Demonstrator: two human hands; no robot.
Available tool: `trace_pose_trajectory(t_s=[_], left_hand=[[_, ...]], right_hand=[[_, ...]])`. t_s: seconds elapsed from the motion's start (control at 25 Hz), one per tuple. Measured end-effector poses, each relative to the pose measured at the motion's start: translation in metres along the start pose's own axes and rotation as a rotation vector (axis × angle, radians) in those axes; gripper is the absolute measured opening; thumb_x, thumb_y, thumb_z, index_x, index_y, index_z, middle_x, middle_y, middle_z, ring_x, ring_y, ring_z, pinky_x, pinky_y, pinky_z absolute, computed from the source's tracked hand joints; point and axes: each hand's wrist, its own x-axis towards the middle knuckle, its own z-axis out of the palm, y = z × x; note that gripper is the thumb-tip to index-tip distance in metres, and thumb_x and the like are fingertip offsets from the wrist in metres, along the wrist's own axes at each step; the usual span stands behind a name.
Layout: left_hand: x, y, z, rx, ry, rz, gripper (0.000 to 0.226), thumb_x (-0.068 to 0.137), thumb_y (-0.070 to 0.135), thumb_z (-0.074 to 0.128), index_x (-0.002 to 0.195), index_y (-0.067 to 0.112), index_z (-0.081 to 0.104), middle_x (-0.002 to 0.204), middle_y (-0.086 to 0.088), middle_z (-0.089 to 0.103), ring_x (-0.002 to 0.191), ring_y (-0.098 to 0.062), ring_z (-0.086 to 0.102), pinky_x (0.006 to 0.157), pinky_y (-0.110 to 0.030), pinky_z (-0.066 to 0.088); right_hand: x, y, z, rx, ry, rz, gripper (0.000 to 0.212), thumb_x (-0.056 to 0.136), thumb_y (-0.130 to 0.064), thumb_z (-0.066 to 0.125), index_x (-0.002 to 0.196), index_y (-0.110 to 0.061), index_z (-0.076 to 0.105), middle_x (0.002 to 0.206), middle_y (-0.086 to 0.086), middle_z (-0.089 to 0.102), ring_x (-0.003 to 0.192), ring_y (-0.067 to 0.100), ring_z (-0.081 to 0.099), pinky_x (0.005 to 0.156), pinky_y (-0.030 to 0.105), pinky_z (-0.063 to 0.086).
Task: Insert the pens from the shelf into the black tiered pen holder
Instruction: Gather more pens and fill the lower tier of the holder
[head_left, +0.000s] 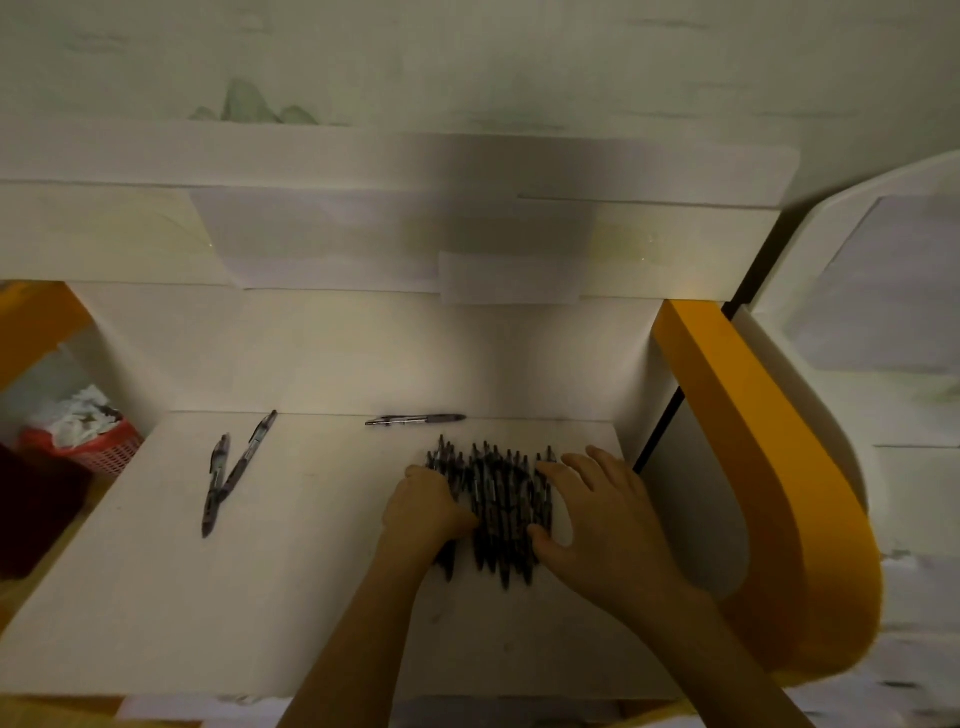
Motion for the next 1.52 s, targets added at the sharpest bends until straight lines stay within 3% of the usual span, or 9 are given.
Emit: trace_pose_trajectory(t_s=[0.08,0.2,0.44,0.8,1.0,1.12,1.28,1.44,1.52], left_hand=[[0.002,-0.002,-0.004,0.0,-0.028,0.038,0.027,0.075,0.031,0.073,0.08,0.011,0.055,0.074,-0.003,0.05,0.053,-0.01,0.043,0.044,-0.02,0.037],[0.0,-0.004,-0.007,0.023,-0.02,0.029,0.026,0.08,0.023,0.065,0.066,0.017,0.044,0.065,0.001,0.044,0.052,-0.01,0.041,0.044,-0.019,0.034],[-0.006,-0.008,-0.016,0.082,0.059,0.04,0.021,0.081,0.024,0.063,0.068,0.019,0.047,0.067,0.002,0.049,0.054,-0.01,0.046,0.044,-0.02,0.034],[-0.031,-0.016,-0.051,-0.146,0.225,0.151,0.02,0.08,0.03,0.065,0.07,0.022,0.05,0.069,0.002,0.058,0.06,-0.015,0.056,0.05,-0.022,0.04],[-0.046,-0.014,-0.071,-0.477,0.179,0.317,0.015,0.082,0.016,0.062,0.093,0.023,0.055,0.074,-0.007,0.071,0.06,-0.022,0.07,0.06,-0.044,0.061],[-0.054,-0.011,-0.078,-0.506,0.166,0.41,0.023,0.087,0.02,0.066,0.103,0.028,0.052,0.077,-0.004,0.069,0.051,-0.011,0.066,0.05,-0.036,0.059],[-0.063,0.0,-0.081,-0.571,0.162,0.486,0.012,0.088,0.022,0.067,0.091,0.019,0.056,0.072,-0.008,0.063,0.04,-0.002,0.055,0.038,-0.016,0.044],[-0.079,0.022,-0.082,-0.624,0.151,0.585,0.013,0.089,0.017,0.064,0.085,0.007,0.056,0.065,-0.016,0.056,0.044,-0.007,0.05,0.042,-0.018,0.044],[-0.093,0.041,-0.084,-0.662,0.134,0.649,0.016,0.089,0.018,0.064,0.08,0.01,0.054,0.059,-0.01,0.054,0.046,-0.01,0.052,0.047,-0.023,0.049]], right_hand=[[0.002,0.001,-0.002,0.005,-0.007,-0.005,0.067,0.078,-0.057,0.05,0.137,-0.027,0.047,0.139,0.001,0.05,0.139,0.028,0.033,0.115,0.048,0.026],[0.006,0.0,-0.005,0.006,-0.011,-0.022,0.064,0.08,-0.056,0.051,0.137,-0.027,0.047,0.14,0.0,0.049,0.14,0.027,0.03,0.116,0.046,0.023],[0.012,-0.007,-0.014,0.013,-0.043,-0.049,0.061,0.086,-0.057,0.047,0.141,-0.031,0.038,0.148,-0.003,0.037,0.144,0.023,0.019,0.12,0.041,0.011],[0.021,-0.024,-0.031,0.021,0.01,-0.081,0.06,0.087,-0.055,0.051,0.14,-0.031,0.039,0.144,-0.006,0.041,0.141,0.021,0.024,0.117,0.038,0.015],[0.023,-0.037,-0.041,0.016,0.062,-0.08,0.06,0.083,-0.052,0.058,0.138,-0.03,0.043,0.137,-0.005,0.048,0.136,0.022,0.033,0.114,0.038,0.021],[0.018,-0.044,-0.047,-0.005,0.121,-0.062,0.064,0.082,-0.052,0.058,0.14,-0.03,0.04,0.138,-0.004,0.048,0.136,0.023,0.034,0.113,0.04,0.024],[0.008,-0.049,-0.063,0.061,0.18,-0.01,0.067,0.084,-0.052,0.057,0.144,-0.032,0.034,0.145,-0.006,0.041,0.139,0.018,0.031,0.115,0.039,0.028],[-0.01,-0.046,-0.088,0.055,0.248,0.027,0.067,0.085,-0.053,0.056,0.145,-0.036,0.031,0.148,-0.009,0.037,0.141,0.014,0.028,0.113,0.039,0.033],[-0.025,-0.038,-0.107,0.042,0.292,0.039,0.067,0.085,-0.054,0.056,0.145,-0.037,0.03,0.15,-0.01,0.034,0.142,0.012,0.025,0.113,0.04,0.034]])
